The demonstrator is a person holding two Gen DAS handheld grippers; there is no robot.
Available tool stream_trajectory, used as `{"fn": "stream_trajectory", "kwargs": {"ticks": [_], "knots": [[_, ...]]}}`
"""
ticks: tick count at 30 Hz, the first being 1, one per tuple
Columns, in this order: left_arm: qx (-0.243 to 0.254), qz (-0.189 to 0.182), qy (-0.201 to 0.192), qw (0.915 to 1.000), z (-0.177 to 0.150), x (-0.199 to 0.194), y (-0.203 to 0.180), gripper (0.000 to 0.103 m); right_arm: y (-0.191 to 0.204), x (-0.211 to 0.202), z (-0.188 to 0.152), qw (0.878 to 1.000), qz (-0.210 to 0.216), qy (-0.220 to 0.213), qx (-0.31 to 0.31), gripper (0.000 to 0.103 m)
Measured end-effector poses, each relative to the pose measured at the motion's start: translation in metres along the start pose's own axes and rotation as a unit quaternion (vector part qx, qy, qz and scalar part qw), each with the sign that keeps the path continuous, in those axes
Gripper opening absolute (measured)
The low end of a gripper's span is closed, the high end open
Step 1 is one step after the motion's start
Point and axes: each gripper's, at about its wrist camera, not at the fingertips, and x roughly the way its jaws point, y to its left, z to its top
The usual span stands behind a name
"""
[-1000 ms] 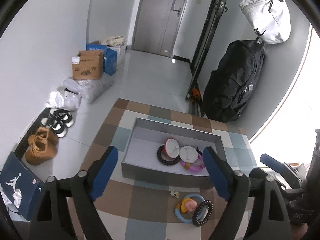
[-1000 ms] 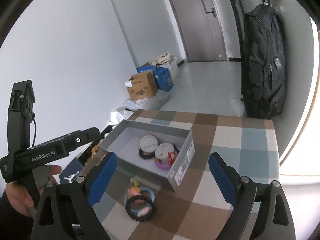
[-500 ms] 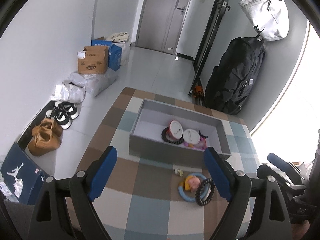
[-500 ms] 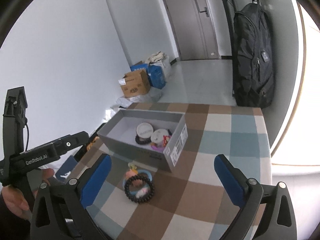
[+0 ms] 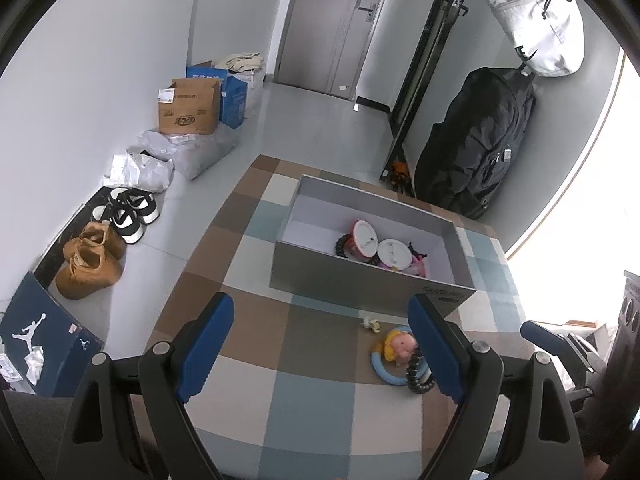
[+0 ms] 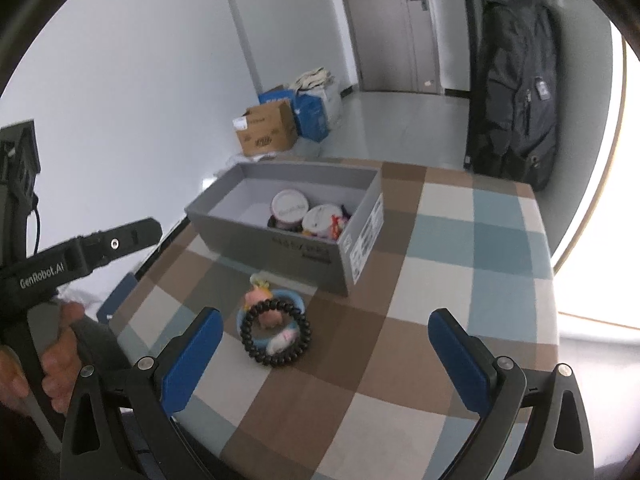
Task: Organize jewelry
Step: 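Withdraw both tools and move toward the pig toy and coiled bracelet, then grasp and lift the black coiled bracelet with the right tool while the left approaches the pig toy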
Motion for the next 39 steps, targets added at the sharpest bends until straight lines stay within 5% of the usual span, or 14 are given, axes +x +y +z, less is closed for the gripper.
{"fn": "stream_trajectory", "kwargs": {"ticks": [17,30,39], "knots": [[-0.037,-0.006,0.032,0.9988,0.004,0.013,0.022,0.086,0.030,0.045,-0.008,0.997,0.010,0.054,-0.054,0.099],[-0.057,-0.008,0.053,0.9969,0.005,0.021,0.030,0.086,0.038,0.058,-0.011,0.994,-0.014,0.068,-0.078,0.052],[-0.042,-0.016,0.059,0.9973,0.004,0.023,0.024,0.086,0.022,0.046,-0.005,0.998,0.000,0.055,-0.037,0.047]]}}
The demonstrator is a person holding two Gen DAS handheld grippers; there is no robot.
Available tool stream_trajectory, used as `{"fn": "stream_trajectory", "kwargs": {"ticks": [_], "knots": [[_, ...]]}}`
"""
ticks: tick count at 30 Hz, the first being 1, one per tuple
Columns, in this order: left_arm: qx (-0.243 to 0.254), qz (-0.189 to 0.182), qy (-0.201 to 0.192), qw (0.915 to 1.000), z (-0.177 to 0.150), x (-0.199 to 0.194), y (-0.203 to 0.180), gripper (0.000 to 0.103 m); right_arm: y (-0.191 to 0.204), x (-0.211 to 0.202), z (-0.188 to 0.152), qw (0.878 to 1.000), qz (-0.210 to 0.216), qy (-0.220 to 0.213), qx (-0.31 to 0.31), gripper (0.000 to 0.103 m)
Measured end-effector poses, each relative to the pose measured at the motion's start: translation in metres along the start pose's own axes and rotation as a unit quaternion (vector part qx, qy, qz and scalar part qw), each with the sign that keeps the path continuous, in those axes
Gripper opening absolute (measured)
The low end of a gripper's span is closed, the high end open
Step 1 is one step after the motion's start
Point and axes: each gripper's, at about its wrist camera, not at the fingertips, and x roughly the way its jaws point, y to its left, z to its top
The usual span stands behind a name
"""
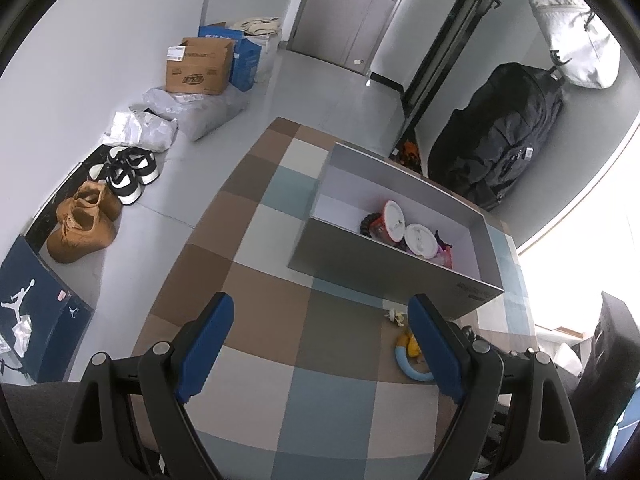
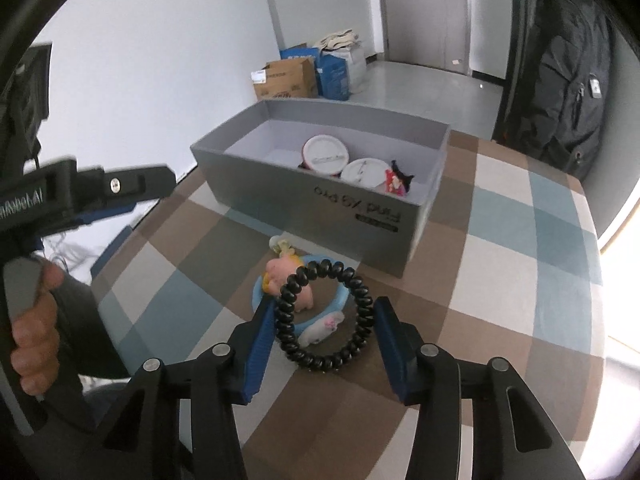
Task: Organize jewelry
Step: 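Grasp and lift the black coiled bracelet with the right tool while the left approaches the pig toy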
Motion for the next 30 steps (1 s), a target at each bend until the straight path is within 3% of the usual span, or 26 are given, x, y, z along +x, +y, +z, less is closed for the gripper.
{"fn": "stream_trajectory", "kwargs": {"ticks": [14,22,30], "knots": [[0.092,-0.021,0.022,0.9953,-0.015,0.012,-0.041,0.086,-0.041,-0.030,0.007,0.997,-0.003,-0.037,0.073,0.046],[0.099,-0.013,0.027,0.9947,-0.018,0.018,-0.051,0.085,-0.056,-0.044,0.006,0.994,-0.003,-0.054,0.095,0.046],[0.142,0.000,0.050,0.9886,-0.028,0.031,-0.071,0.056,-0.067,-0.052,0.004,0.992,0.001,-0.062,0.113,0.046]]}}
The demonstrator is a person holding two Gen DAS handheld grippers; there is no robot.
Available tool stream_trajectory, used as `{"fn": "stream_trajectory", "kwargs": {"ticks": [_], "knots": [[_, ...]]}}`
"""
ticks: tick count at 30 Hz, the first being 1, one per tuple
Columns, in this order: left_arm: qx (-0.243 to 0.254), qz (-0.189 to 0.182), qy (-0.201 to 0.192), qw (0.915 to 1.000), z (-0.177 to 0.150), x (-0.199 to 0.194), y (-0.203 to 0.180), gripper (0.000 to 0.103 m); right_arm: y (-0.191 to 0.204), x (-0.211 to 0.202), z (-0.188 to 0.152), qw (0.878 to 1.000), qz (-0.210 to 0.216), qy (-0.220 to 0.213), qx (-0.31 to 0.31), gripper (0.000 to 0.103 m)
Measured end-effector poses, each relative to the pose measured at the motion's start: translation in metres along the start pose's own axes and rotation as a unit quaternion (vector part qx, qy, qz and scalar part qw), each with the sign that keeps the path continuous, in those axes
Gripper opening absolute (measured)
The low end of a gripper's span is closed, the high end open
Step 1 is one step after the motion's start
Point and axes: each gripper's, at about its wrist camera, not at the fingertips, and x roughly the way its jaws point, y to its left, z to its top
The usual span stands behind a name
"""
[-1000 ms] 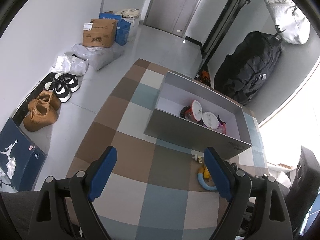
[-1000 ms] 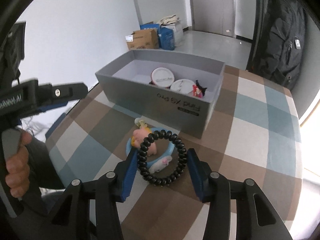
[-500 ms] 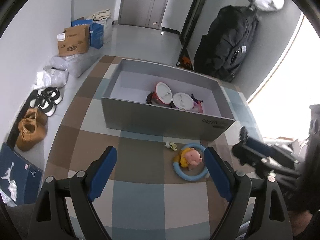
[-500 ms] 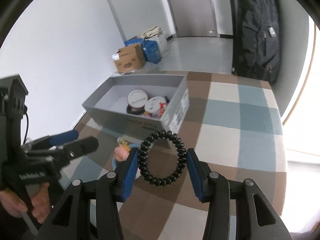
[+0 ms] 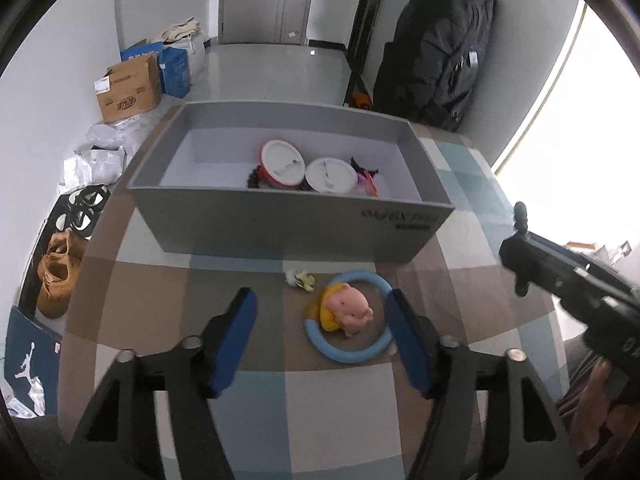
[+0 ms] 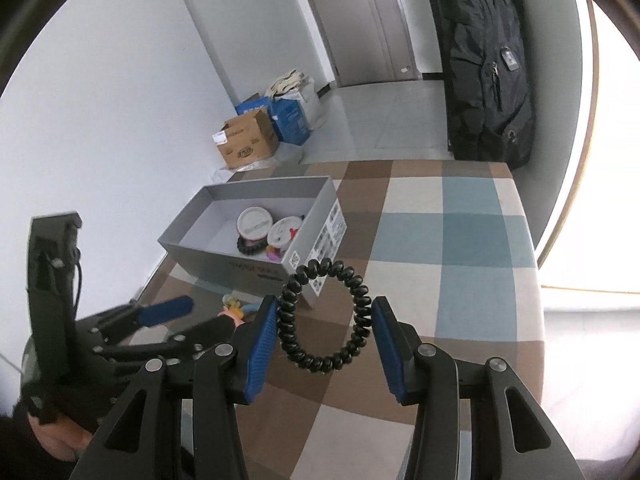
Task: Organize jewelry
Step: 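Grasp and lift the black coiled bracelet with the right tool while the left approaches the pig toy, then grasp the pink pig toy with the left tool while the right carries the bracelet to the box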
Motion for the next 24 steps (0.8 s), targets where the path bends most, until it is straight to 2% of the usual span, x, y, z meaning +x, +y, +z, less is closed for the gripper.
{"fn": "stream_trajectory", "kwargs": {"ticks": [2,7,9,17,24], "knots": [[0.003,0.004,0.003,1.0000,0.000,0.001,-0.001,0.054,-0.001,-0.002,0.000,1.000,-0.003,0.000,0.001,0.046],[0.005,0.009,0.008,0.9999,0.001,0.004,-0.003,0.038,-0.005,-0.003,0.000,1.000,-0.001,-0.001,0.009,0.046],[0.009,0.003,0.007,0.9999,0.001,0.004,-0.005,0.023,-0.006,-0.004,0.000,1.000,0.001,-0.003,0.010,0.046],[0.026,-0.017,-0.001,0.9995,0.000,-0.003,-0.012,0.023,-0.006,-0.006,0.001,1.000,0.004,-0.005,0.015,0.046],[0.015,-0.026,-0.008,0.9995,0.002,-0.007,-0.012,0.023,-0.008,-0.006,0.000,1.000,0.004,-0.002,0.020,0.046]]}}
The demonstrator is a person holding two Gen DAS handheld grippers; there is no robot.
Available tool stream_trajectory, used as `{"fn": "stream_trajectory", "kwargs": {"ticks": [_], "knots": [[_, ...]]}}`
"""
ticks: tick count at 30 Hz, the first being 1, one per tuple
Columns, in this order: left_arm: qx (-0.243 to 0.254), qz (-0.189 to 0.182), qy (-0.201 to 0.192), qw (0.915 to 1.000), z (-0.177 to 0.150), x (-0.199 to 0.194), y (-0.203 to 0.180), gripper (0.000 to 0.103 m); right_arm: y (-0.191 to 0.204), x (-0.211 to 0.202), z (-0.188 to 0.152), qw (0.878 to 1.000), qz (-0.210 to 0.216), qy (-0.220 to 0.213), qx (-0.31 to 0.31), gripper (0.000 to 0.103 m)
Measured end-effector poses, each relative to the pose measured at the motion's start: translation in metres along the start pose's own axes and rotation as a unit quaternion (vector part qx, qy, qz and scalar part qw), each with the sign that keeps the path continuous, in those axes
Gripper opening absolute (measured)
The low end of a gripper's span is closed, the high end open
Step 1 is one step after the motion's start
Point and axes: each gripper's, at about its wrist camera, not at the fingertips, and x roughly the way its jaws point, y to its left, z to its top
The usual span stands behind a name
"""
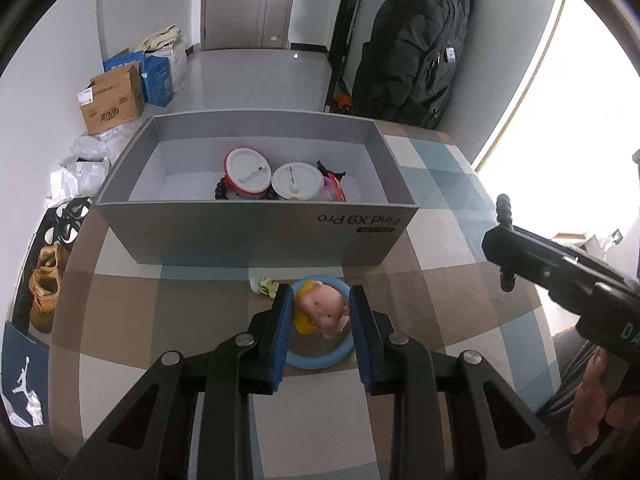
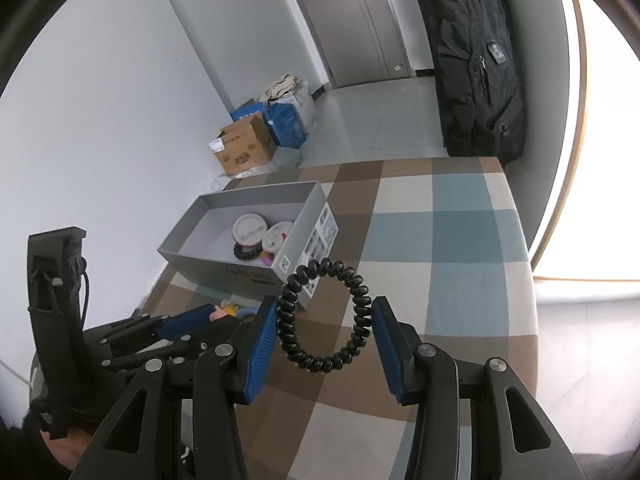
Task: Organize jewelry
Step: 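Grasp the pink pig toy with the left tool while the right carries the bracelet to the box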
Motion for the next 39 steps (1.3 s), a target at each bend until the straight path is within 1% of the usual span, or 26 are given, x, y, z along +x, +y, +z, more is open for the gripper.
{"fn": "stream_trajectory", "kwargs": {"ticks": [6,12,16,20,24,27,33,37,39], "knots": [[-0.012,-0.009,-0.015,0.9998,0.005,-0.008,0.002,0.023,0.000,0.000,0.000,1.000,-0.003,-0.003,0.002,0.046],[-0.024,-0.024,-0.041,0.9986,0.016,-0.018,0.005,0.023,0.004,0.001,0.002,1.000,-0.008,-0.008,-0.003,0.046],[-0.037,-0.027,-0.055,0.9974,0.020,-0.023,0.010,0.023,0.007,0.005,0.005,1.000,-0.005,-0.010,-0.001,0.046],[-0.046,-0.033,-0.071,0.9959,0.025,-0.030,0.017,0.023,0.016,0.007,0.007,1.000,-0.010,-0.011,-0.022,0.046],[-0.054,-0.033,-0.080,0.9948,0.031,-0.034,0.022,0.023,0.022,0.011,0.011,0.999,-0.003,-0.011,-0.029,0.046],[-0.061,-0.035,-0.084,0.9940,0.038,-0.035,0.028,0.023,0.022,0.009,0.019,0.999,0.006,-0.017,-0.027,0.046],[-0.072,-0.041,-0.089,0.9926,0.054,-0.036,0.035,0.023,0.029,0.001,0.049,0.998,0.022,-0.038,-0.034,0.046],[-0.072,-0.042,-0.090,0.9925,0.065,-0.036,0.037,0.023,0.038,0.007,0.067,0.998,0.033,-0.033,-0.047,0.046],[-0.063,-0.050,-0.099,0.9918,0.070,-0.036,0.036,0.023,0.045,0.015,0.074,0.997,0.037,-0.026,-0.066,0.046]]}}
